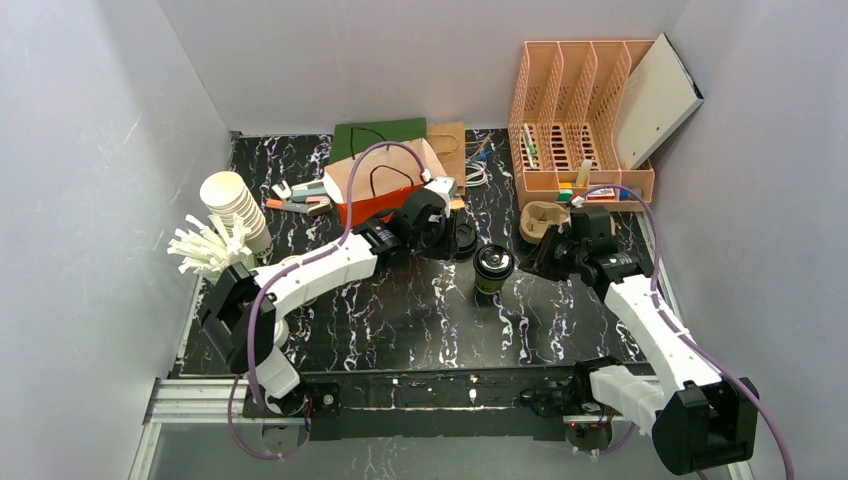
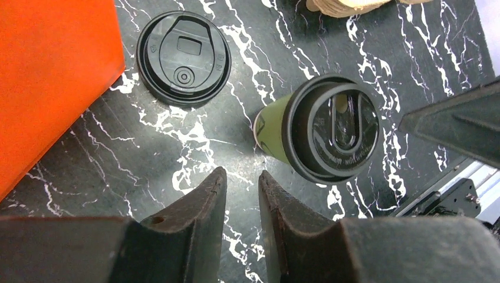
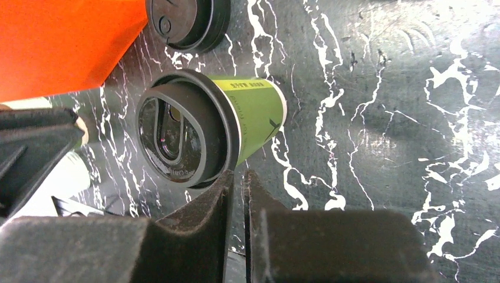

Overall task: Pack the takeout coffee
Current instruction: Adjust the cup lid on the coffee cup.

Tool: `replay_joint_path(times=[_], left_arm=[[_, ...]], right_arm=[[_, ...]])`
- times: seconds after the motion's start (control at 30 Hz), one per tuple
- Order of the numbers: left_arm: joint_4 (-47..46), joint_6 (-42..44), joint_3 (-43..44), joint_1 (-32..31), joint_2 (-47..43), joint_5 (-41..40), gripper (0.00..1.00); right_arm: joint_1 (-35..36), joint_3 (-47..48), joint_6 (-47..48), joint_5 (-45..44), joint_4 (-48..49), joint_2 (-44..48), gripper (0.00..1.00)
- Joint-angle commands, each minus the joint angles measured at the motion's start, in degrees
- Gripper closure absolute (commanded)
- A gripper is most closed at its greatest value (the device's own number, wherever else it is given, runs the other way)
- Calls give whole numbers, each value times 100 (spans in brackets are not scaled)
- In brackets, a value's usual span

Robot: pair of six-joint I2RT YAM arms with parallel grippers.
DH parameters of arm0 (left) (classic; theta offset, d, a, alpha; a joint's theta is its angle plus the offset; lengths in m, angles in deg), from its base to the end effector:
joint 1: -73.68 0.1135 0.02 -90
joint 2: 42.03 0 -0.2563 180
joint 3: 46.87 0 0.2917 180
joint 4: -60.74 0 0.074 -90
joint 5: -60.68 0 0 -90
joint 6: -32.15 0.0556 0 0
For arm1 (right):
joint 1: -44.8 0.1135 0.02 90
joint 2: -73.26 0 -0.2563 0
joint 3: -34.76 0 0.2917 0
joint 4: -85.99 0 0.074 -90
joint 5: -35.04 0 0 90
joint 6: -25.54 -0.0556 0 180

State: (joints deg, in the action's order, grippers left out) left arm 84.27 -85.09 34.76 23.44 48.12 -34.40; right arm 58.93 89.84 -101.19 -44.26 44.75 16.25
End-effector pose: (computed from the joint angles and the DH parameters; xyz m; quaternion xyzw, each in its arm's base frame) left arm 0.2716 -0.3188 0.2579 0.1532 0.8607 -0.2726 0.4017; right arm 0.2552 0.0749 0.2306 0.1427 0.9032 0.2472 0.3206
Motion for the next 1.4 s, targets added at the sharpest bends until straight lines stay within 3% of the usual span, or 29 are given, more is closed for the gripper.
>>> replay_joint_path(times=[0.0,0.47,1.37], left_arm=[[-469,-264,-173,126,71,379,75],[-986,-378,-152,206,498,1023,72],[-1313,-431,-72,206,1031,1414,82]], right_arm=[[-115,-98,315,475,340,-43,79],[-199,-190,433,739,563,-201,79],[-202,-198,500,895,748,-482,81]])
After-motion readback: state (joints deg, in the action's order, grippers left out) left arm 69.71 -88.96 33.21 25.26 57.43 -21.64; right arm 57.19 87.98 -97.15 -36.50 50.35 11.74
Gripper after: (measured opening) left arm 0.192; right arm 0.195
